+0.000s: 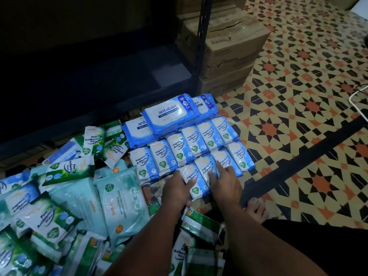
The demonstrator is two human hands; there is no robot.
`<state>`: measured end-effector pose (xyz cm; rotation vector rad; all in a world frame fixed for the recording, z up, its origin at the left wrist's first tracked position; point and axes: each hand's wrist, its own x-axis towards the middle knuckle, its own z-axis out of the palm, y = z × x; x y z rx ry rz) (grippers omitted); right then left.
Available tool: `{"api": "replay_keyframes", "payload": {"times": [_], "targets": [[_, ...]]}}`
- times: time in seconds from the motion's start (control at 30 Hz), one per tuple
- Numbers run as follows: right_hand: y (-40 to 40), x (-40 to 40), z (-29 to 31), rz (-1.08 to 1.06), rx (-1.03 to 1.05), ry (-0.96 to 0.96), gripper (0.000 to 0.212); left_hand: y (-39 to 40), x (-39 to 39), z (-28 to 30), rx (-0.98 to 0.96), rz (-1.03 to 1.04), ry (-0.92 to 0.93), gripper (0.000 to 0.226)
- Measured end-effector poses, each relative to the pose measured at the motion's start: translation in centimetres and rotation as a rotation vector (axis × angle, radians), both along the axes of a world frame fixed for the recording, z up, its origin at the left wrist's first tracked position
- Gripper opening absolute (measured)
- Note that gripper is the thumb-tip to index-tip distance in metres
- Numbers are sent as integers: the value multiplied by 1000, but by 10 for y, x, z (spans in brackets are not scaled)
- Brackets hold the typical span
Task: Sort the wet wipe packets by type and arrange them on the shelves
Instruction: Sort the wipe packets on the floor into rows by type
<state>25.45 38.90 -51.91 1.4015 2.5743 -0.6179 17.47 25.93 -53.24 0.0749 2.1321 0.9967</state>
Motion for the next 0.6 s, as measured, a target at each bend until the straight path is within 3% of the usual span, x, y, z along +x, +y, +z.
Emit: {"api": "replay_keyframes", "payload": {"times": [0.23,0.37,0.6], "targets": [[-2,1,-5,20,65,-9,47,-2,2,-20,-56,13,180,47],[-4,0,-14,66,233,-53,48,-1,2,-26,-57,-48,235,49],[-1,-8,-11,61,173,-156,49,2,-3,-22,-106,-101,273,47]]}}
